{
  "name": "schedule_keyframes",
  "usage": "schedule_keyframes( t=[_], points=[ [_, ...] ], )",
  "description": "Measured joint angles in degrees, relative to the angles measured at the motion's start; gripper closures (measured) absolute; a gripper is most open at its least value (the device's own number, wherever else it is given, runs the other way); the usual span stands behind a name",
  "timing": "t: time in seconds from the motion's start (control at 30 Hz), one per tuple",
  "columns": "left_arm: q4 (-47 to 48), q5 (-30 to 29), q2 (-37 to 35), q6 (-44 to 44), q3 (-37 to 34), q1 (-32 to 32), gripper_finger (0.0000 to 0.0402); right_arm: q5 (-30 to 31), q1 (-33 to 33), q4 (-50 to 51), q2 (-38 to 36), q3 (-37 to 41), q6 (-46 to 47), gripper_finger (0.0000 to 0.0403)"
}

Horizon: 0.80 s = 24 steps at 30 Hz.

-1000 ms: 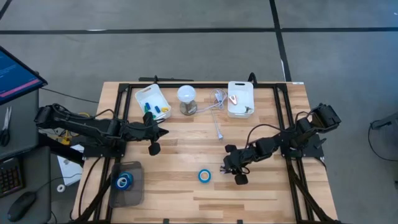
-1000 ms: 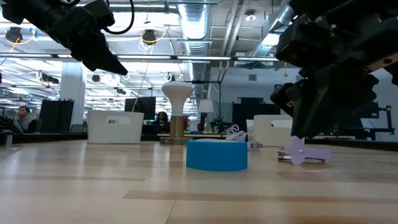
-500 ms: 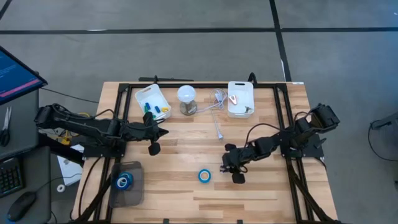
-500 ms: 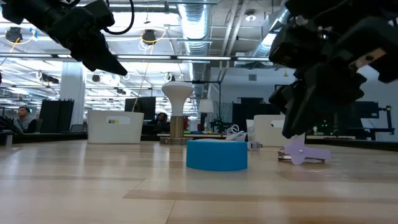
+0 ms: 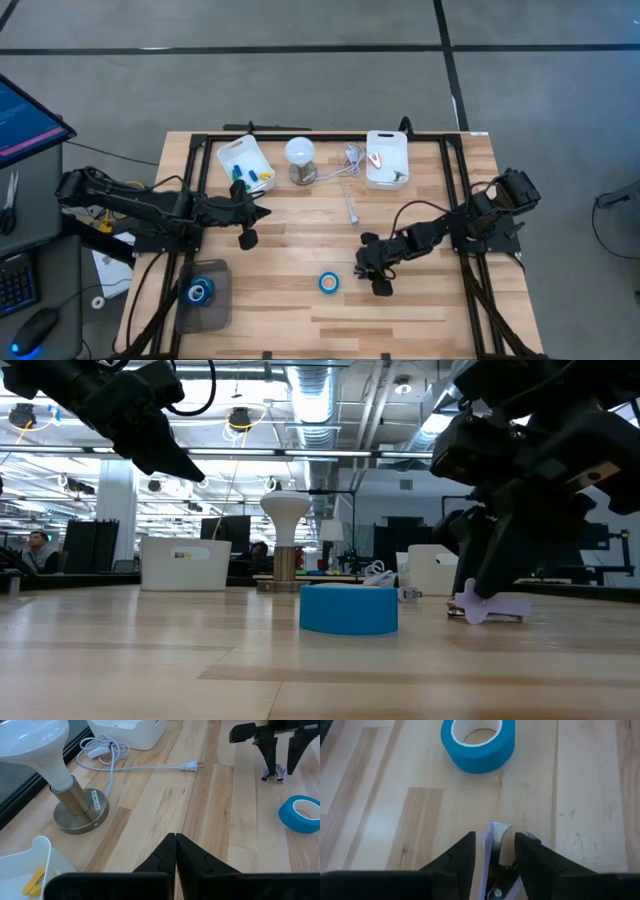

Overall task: Pick and place Stapler, Stapler remover, tape
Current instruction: Put the purple staple remover into the right white bin

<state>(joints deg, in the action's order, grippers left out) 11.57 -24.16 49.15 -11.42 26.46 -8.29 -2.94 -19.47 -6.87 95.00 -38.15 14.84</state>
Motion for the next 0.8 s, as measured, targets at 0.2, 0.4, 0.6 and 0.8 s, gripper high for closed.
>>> schedule_keyframes(
  t=[0.2, 0.4, 0.6, 0.8],
  points=[
    [0.00, 0.00, 0.00, 0.00, 0.00, 0.01, 0.0399, -0.02, 0.01, -0.07, -0.01, -0.01, -1.69, 0.0367],
    [0.00, 0.00, 0.00, 0.00, 0.00, 0.02, 0.0399, 0.10, 0.01, -0.51, -0.12, -0.11, -3.24, 0.0399],
    [0.00, 0.00, 0.00, 0.00, 0.00, 0.00, 0.0399, 1.95, 0.51, -1.64, -2.69, -0.02, -6.25, 0.0401],
    [0.00, 0.00, 0.00, 0.00, 0.00, 0.02, 0.0399, 9.46, 2.91, 4.26, -11.80, -0.03, -9.34, 0.0402]
  ],
)
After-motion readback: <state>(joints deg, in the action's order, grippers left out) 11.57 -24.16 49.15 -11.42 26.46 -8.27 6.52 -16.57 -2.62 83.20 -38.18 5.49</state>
